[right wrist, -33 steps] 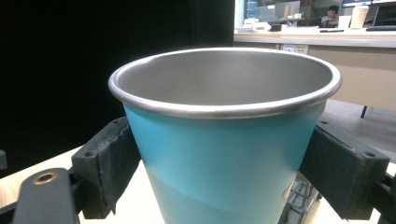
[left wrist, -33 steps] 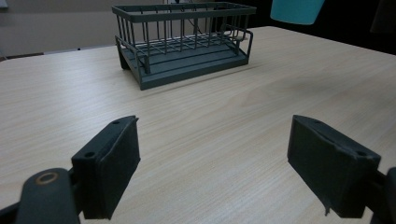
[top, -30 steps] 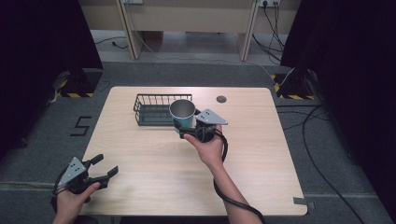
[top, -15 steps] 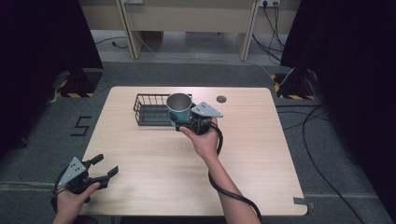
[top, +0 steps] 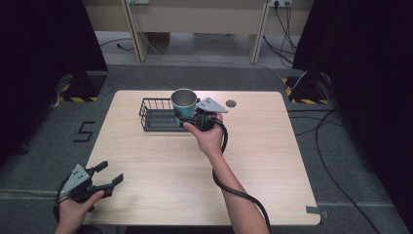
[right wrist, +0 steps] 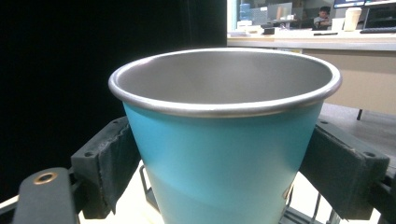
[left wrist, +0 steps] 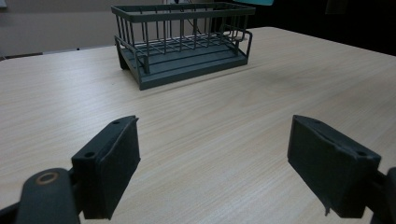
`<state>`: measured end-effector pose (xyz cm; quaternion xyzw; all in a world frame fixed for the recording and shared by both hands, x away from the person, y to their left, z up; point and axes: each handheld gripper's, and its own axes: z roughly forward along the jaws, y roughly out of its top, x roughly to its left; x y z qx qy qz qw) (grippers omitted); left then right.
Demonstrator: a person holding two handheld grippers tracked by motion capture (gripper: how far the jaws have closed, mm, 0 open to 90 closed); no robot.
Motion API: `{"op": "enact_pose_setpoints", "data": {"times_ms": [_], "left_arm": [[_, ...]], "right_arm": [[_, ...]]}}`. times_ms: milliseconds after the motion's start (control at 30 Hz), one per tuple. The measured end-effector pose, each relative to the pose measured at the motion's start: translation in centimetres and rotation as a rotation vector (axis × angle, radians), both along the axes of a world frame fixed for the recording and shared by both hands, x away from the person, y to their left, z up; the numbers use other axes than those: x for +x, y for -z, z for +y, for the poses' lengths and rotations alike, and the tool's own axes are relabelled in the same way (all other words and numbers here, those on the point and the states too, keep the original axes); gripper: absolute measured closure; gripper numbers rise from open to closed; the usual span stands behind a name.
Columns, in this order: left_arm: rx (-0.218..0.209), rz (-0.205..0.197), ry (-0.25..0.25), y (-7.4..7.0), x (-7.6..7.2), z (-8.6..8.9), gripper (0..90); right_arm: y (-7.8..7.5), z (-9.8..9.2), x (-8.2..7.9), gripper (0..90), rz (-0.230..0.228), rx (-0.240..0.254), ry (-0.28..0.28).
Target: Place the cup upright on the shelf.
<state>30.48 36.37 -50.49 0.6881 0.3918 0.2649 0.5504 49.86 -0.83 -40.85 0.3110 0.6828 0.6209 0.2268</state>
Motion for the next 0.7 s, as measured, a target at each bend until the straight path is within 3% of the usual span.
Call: {"op": "enact_pose_setpoints", "data": {"times_ms": [700], "left_arm": [[-0.003, 0.0, 0.004, 0.0, 0.0, 0.0, 16.2]], "right_arm": [[-0.8, 1.8, 2.9, 16.3, 0.02, 0.011, 0.018]]}}
